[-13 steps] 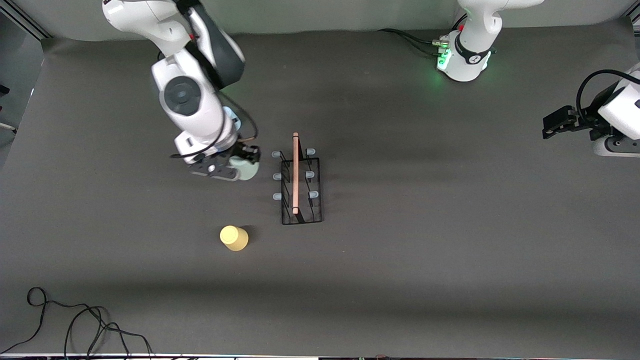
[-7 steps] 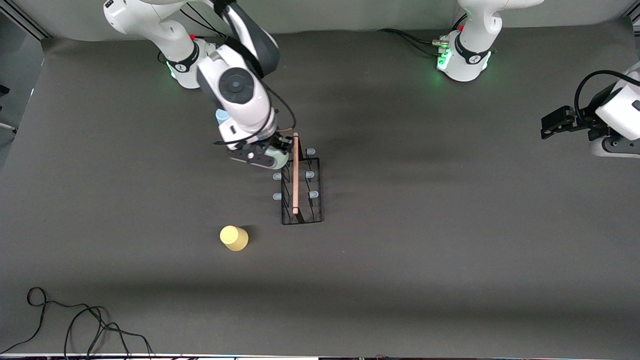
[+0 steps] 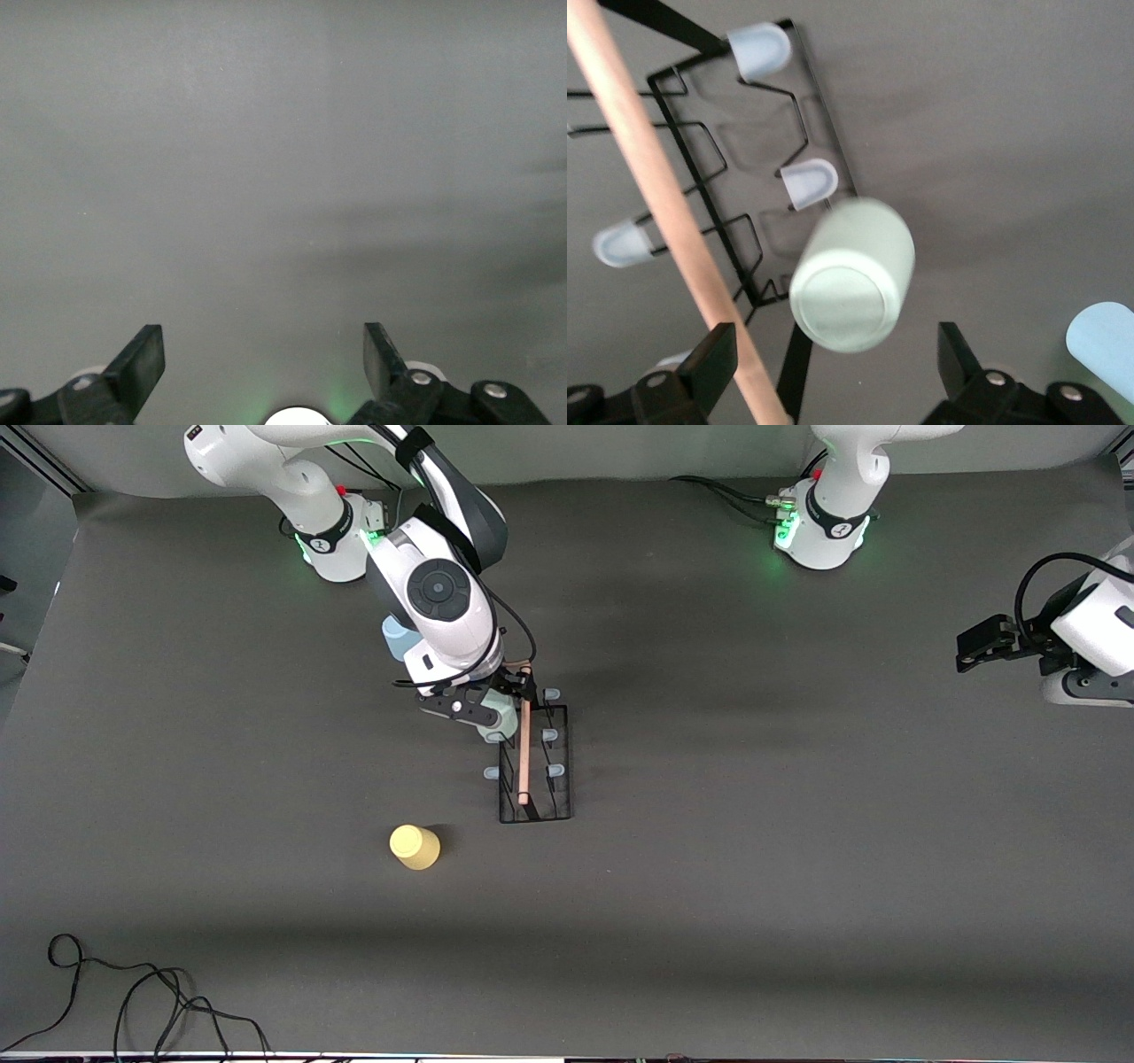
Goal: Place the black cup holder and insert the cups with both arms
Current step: 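Lower the green cup onto the peg and open the right gripper, then move the right gripper to the yellow cup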
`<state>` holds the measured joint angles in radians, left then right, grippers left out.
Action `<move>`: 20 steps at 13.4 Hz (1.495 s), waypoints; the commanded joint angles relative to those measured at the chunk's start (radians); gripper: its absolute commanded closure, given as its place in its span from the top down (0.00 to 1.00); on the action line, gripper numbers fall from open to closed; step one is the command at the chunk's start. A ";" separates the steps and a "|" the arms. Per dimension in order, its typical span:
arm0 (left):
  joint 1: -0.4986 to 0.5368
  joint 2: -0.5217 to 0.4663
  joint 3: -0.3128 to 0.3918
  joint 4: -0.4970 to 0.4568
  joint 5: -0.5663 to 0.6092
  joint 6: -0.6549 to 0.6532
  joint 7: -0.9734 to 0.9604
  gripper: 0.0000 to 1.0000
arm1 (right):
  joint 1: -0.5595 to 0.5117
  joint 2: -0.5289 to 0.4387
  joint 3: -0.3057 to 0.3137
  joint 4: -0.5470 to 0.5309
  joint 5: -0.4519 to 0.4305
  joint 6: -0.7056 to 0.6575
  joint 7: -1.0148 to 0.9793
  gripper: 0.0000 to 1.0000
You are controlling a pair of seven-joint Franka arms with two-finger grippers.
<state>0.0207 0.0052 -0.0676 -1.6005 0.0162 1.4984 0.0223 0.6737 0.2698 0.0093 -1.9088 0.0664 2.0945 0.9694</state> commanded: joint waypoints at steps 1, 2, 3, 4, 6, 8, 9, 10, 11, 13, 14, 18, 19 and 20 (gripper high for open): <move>-0.012 0.005 0.003 0.010 0.018 -0.012 0.010 1.00 | -0.011 0.006 -0.063 0.108 0.001 -0.106 -0.111 1.00; -0.012 0.009 0.003 0.010 0.018 -0.010 0.010 1.00 | -0.014 0.009 -0.108 0.125 0.001 -0.128 -0.205 1.00; -0.012 0.009 0.002 0.010 0.018 -0.010 0.010 1.00 | -0.016 0.012 -0.171 0.129 0.003 -0.126 -0.312 1.00; -0.012 0.009 0.002 0.010 0.018 -0.006 0.010 1.00 | -0.017 0.026 -0.219 0.135 0.004 -0.119 -0.404 1.00; -0.013 0.009 0.002 0.011 0.018 -0.004 0.010 1.00 | -0.054 0.095 -0.267 0.192 0.010 -0.111 -0.523 1.00; -0.013 0.009 0.002 0.013 0.018 -0.003 0.010 1.00 | -0.120 0.167 -0.265 0.250 0.018 -0.055 -0.548 1.00; -0.012 0.009 0.002 0.013 0.018 -0.003 0.010 1.00 | -0.138 0.205 -0.264 0.264 0.026 -0.007 -0.549 1.00; -0.012 0.009 0.002 0.013 0.018 -0.003 0.010 1.00 | -0.143 0.242 -0.265 0.273 0.027 0.040 -0.563 1.00; -0.012 0.009 0.002 0.014 0.018 0.000 0.010 1.00 | -0.144 0.279 -0.265 0.277 0.027 0.089 -0.570 1.00; -0.013 0.007 0.002 0.020 0.018 -0.001 0.011 1.00 | -0.146 0.347 -0.264 0.278 0.041 0.198 -0.569 1.00; -0.012 0.007 0.002 0.020 0.018 -0.001 0.011 1.00 | -0.146 0.371 -0.264 0.281 0.084 0.226 -0.569 1.00; -0.012 0.007 0.002 0.022 0.018 0.000 0.011 1.00 | -0.140 0.462 -0.259 0.333 0.135 0.291 -0.569 1.00; -0.012 0.009 0.002 0.022 0.018 0.000 0.011 1.00 | -0.140 0.469 -0.258 0.332 0.135 0.303 -0.569 1.00; -0.012 0.007 0.002 0.022 0.018 0.000 0.011 1.00 | -0.137 0.476 -0.258 0.329 0.133 0.303 -0.571 0.82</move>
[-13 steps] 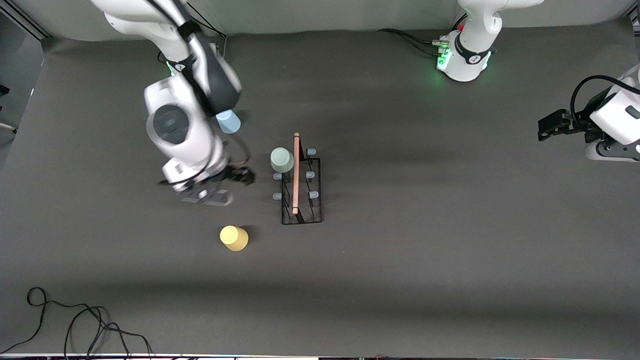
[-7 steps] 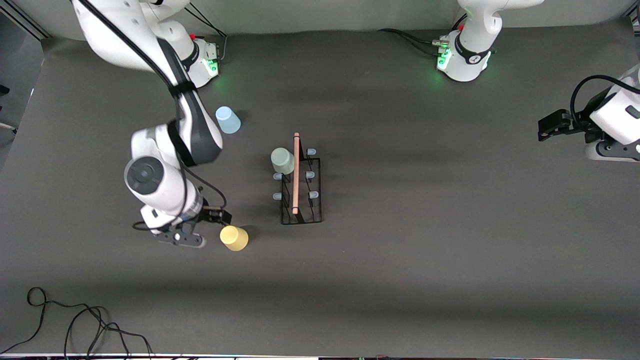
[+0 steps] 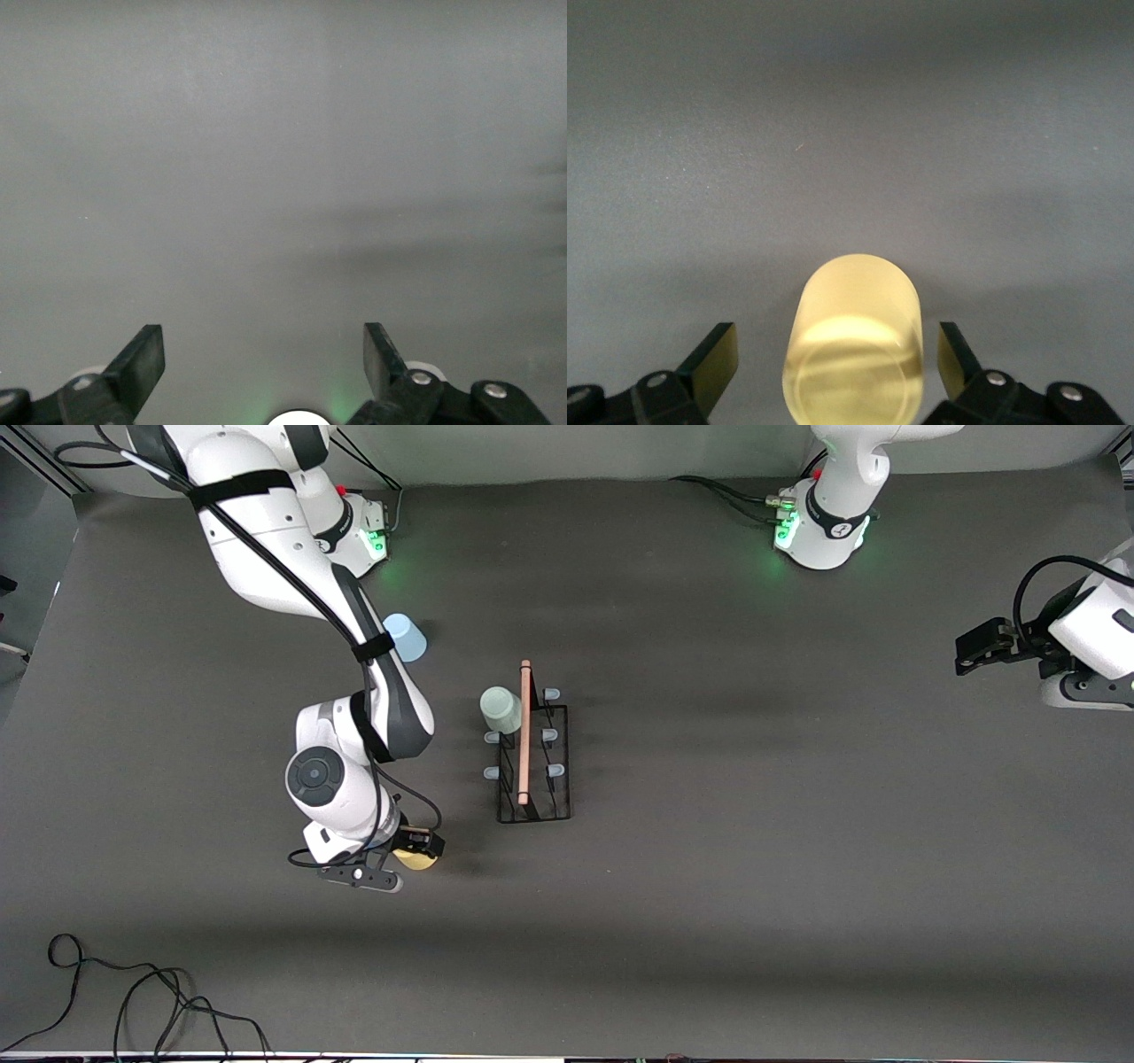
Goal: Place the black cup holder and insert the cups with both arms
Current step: 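Move the right gripper to the yellow cup, then grasp the yellow cup with the right gripper and carry it to the rack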
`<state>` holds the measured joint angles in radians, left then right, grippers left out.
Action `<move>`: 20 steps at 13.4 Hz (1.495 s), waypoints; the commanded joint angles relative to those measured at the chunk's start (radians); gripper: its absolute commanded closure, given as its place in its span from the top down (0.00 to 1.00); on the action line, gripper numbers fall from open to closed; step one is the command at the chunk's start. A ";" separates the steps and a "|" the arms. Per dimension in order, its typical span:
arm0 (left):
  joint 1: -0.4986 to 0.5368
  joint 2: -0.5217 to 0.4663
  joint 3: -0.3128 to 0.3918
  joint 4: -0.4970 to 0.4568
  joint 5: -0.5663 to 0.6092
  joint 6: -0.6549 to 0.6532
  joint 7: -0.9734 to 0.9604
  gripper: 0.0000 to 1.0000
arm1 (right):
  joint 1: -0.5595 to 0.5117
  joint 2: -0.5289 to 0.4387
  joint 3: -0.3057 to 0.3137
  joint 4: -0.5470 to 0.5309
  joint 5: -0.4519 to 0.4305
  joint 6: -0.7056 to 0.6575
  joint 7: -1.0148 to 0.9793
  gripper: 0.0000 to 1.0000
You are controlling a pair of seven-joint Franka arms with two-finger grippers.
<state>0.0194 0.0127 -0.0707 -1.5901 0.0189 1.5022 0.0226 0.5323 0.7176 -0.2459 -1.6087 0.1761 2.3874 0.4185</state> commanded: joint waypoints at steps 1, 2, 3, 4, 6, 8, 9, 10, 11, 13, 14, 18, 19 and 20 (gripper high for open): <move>-0.010 0.000 0.005 0.012 0.015 -0.004 0.011 1.00 | 0.009 0.029 -0.003 0.024 0.023 0.007 -0.027 0.33; -0.010 0.001 0.005 0.016 0.015 -0.004 0.011 1.00 | 0.011 0.028 -0.001 0.021 0.023 -0.007 -0.035 0.00; -0.010 0.001 0.005 0.016 0.015 -0.004 0.011 1.00 | 0.014 0.014 -0.003 0.018 0.023 -0.042 -0.036 0.00; -0.010 0.001 0.005 0.016 0.015 -0.004 0.011 1.00 | 0.011 -0.015 -0.003 0.021 0.023 -0.115 -0.041 0.00; -0.010 0.001 0.005 0.016 0.015 -0.004 0.011 1.00 | 0.009 -0.100 -0.003 0.045 0.023 -0.247 -0.037 0.00; -0.009 0.001 0.005 0.018 0.015 -0.004 0.011 1.00 | 0.014 -0.174 -0.003 0.072 0.031 -0.353 -0.006 0.00; -0.010 0.001 0.005 0.018 0.015 -0.004 0.011 1.00 | 0.014 -0.197 -0.001 0.084 0.046 -0.393 0.034 0.00; -0.010 0.001 0.005 0.018 0.015 -0.004 0.011 1.00 | 0.018 -0.213 0.000 0.098 0.055 -0.419 0.072 0.00; -0.010 0.001 0.005 0.019 0.015 -0.004 0.011 1.00 | 0.047 -0.219 0.001 0.110 0.062 -0.435 0.109 0.00; -0.010 0.001 0.005 0.019 0.015 -0.002 0.011 1.00 | 0.090 -0.216 0.001 0.133 0.062 -0.433 0.213 0.00; -0.012 0.001 0.005 0.019 0.015 -0.002 0.011 1.00 | 0.118 -0.205 0.001 0.142 0.063 -0.432 0.227 0.00; -0.012 0.001 0.005 0.019 0.015 -0.002 0.011 1.00 | 0.166 -0.191 0.001 0.147 0.062 -0.422 0.275 0.00; -0.012 0.001 0.005 0.018 0.015 -0.002 0.011 1.00 | 0.176 -0.181 0.001 0.145 0.062 -0.421 0.276 0.00; -0.012 0.001 0.005 0.019 0.015 -0.002 0.011 1.00 | 0.189 -0.178 -0.001 0.145 0.062 -0.418 0.278 0.00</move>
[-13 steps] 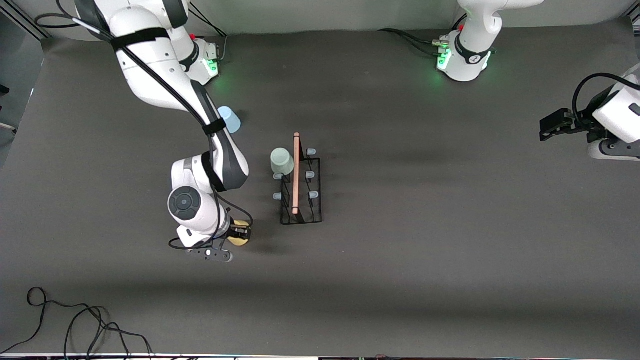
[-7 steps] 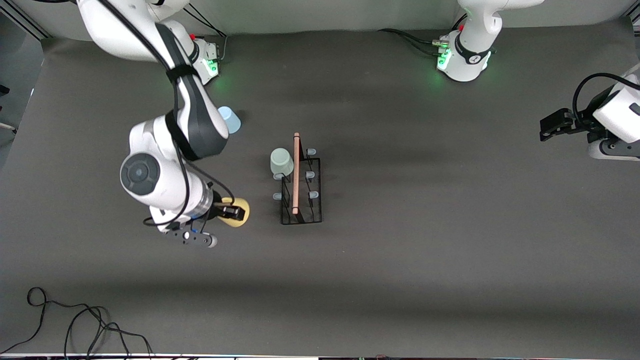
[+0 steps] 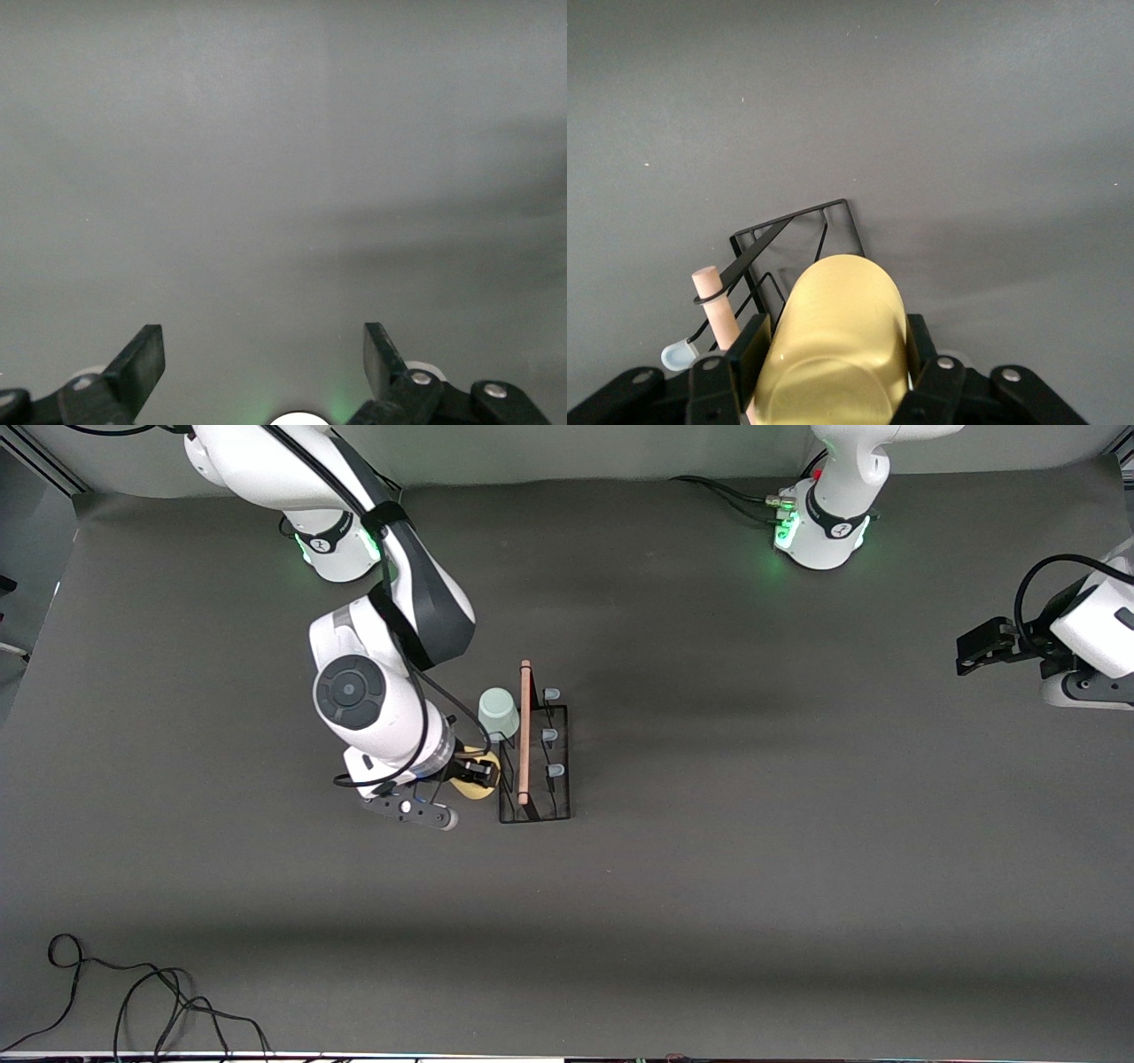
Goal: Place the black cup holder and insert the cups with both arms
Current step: 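Lower the yellow cup onto a rack peg and open the right gripper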
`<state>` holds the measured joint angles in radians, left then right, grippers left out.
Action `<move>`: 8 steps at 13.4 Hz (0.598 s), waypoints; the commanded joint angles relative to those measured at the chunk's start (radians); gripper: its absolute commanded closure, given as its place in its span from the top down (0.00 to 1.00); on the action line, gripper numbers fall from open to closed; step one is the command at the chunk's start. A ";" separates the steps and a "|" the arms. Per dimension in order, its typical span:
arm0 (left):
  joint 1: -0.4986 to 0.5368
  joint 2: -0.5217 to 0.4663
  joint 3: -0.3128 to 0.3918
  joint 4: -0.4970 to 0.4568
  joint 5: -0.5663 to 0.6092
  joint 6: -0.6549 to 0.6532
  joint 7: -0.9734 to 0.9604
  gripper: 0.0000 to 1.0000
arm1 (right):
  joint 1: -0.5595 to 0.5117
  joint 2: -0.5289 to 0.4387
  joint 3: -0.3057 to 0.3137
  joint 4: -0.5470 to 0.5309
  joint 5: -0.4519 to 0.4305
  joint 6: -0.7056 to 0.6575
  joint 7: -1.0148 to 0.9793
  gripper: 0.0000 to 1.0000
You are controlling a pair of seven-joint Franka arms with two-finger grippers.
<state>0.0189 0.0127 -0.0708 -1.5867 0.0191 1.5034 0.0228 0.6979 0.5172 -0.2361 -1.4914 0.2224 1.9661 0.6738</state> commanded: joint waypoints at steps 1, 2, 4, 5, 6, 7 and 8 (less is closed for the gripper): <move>-0.013 0.001 0.005 0.014 0.015 -0.003 0.011 1.00 | 0.028 0.033 -0.011 0.028 0.014 0.020 0.035 0.00; -0.011 0.003 0.005 0.014 0.015 -0.003 0.011 1.00 | 0.029 0.040 -0.009 0.028 0.014 0.039 0.052 0.00; -0.013 0.003 0.005 0.014 0.015 -0.002 0.011 1.00 | 0.047 0.055 -0.009 0.028 0.015 0.057 0.055 0.00; -0.014 0.003 0.005 0.014 0.015 0.000 0.011 1.00 | 0.048 0.057 -0.009 0.028 0.014 0.059 0.055 0.53; -0.013 0.003 0.005 0.014 0.015 -0.002 0.011 1.00 | 0.048 0.057 -0.011 0.026 0.011 0.059 0.053 0.99; -0.013 0.003 0.005 0.014 0.015 0.000 0.011 1.00 | 0.043 0.055 -0.011 0.026 0.011 0.057 0.052 1.00; -0.013 0.003 0.005 0.014 0.015 0.000 0.011 1.00 | 0.040 0.049 -0.015 0.028 0.011 0.053 0.044 1.00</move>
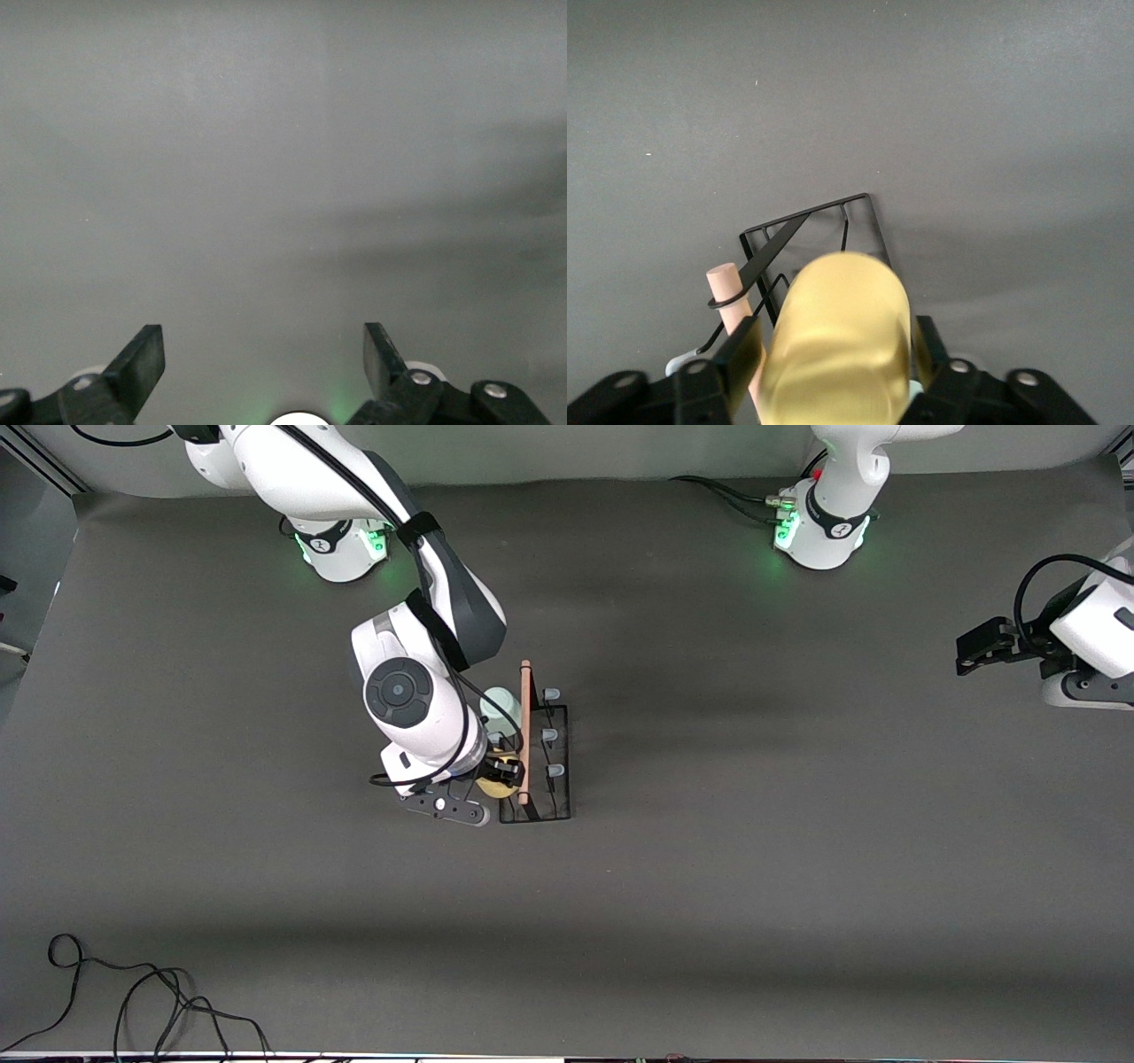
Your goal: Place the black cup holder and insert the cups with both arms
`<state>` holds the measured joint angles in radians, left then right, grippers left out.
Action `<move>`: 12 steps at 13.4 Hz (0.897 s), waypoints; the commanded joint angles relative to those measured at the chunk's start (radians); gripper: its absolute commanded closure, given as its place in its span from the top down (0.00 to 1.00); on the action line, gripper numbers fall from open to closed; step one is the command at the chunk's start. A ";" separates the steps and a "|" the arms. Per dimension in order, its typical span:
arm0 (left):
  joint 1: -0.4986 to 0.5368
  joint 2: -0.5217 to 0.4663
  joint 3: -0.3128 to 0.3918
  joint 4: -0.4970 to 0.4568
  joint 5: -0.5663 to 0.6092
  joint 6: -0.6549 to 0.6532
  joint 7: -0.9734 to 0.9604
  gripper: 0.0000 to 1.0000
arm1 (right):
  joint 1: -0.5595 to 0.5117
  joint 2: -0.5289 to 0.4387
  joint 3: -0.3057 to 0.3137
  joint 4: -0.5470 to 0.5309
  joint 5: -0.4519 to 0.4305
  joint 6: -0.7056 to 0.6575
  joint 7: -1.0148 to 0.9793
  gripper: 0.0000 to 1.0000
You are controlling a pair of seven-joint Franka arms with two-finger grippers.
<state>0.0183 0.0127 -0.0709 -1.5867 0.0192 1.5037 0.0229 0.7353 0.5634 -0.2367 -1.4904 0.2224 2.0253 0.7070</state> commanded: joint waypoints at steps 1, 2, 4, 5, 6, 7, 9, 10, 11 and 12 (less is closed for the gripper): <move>-0.012 0.003 0.005 0.014 0.015 0.000 0.011 1.00 | -0.002 -0.011 -0.019 0.027 0.005 -0.019 0.005 1.00; -0.012 0.003 0.005 0.014 0.015 0.000 0.011 1.00 | -0.004 -0.037 -0.024 0.027 0.002 -0.054 0.002 1.00; -0.014 0.003 0.003 0.014 0.015 0.000 0.011 1.00 | -0.016 -0.104 -0.064 0.047 -0.005 -0.149 -0.020 1.00; -0.014 0.003 0.003 0.014 0.015 0.000 0.011 1.00 | -0.016 -0.140 -0.093 0.058 -0.005 -0.205 -0.059 1.00; -0.014 0.003 0.005 0.014 0.015 0.000 0.011 1.00 | -0.016 -0.172 -0.134 0.070 -0.005 -0.265 -0.125 1.00; -0.014 0.003 0.005 0.014 0.015 0.000 0.011 1.00 | -0.016 -0.203 -0.177 0.078 -0.005 -0.327 -0.206 1.00; -0.012 0.007 0.005 0.014 0.015 0.000 0.011 1.00 | -0.016 -0.264 -0.284 0.099 -0.005 -0.451 -0.379 1.00; -0.014 0.007 0.003 0.014 0.015 0.000 0.011 1.00 | -0.016 -0.295 -0.340 0.110 -0.005 -0.517 -0.462 1.00; -0.014 0.007 0.003 0.014 0.015 0.000 0.011 1.00 | -0.016 -0.322 -0.389 0.117 -0.005 -0.575 -0.538 1.00; -0.014 0.007 0.003 0.016 0.015 0.000 0.011 1.00 | -0.013 -0.350 -0.441 0.121 -0.006 -0.632 -0.599 1.00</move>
<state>0.0165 0.0144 -0.0717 -1.5868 0.0193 1.5047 0.0230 0.7129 0.2608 -0.6067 -1.3737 0.2184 1.4791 0.2237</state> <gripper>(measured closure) 0.000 0.000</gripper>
